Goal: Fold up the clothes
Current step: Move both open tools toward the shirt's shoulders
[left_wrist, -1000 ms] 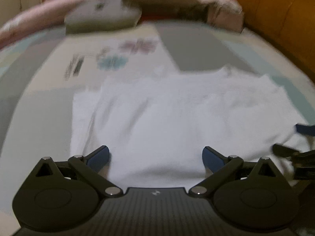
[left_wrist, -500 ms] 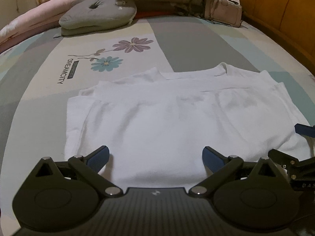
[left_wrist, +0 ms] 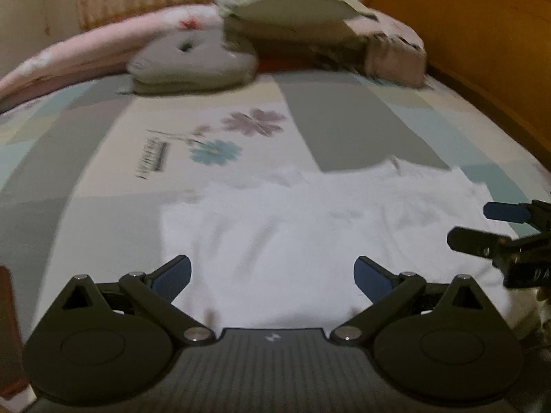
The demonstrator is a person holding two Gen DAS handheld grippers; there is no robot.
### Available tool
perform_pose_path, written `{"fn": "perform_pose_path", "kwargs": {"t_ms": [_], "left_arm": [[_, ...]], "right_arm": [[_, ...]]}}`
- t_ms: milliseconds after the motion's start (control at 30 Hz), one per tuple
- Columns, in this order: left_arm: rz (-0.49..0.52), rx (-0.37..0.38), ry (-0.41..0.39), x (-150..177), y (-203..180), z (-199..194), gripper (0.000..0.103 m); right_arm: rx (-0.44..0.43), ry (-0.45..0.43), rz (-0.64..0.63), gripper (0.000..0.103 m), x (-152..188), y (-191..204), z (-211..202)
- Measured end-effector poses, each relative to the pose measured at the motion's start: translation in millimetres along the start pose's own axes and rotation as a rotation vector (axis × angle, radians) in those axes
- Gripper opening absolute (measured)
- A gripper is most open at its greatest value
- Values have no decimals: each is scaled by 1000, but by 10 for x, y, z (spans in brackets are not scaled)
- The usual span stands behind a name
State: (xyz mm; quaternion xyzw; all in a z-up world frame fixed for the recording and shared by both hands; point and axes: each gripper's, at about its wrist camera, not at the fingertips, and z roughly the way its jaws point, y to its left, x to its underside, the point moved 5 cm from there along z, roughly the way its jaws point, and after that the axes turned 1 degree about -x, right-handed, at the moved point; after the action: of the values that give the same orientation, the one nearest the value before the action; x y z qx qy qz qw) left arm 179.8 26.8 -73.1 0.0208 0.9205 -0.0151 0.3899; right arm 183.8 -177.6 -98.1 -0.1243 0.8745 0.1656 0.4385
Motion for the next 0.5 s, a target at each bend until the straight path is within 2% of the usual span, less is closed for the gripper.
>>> {"fn": "perform_pose_path", "kwargs": {"t_ms": [100,267,367,500], "left_arm": [[-56,-26,-31,-52,242,-62,101],[-141,-43,-35,-45,568,-32,101],[-173,-18,-30,-31,648,24,101],[-197,17,-29,-26,669,70,101]], "right_arm": [[-93,-1,-3,103,-155,181,202],[-213,89,28,103,-153,431,608],[-200,148,41,103,-90,472,900],[-165,121,14,103,-144,438,1084]]}}
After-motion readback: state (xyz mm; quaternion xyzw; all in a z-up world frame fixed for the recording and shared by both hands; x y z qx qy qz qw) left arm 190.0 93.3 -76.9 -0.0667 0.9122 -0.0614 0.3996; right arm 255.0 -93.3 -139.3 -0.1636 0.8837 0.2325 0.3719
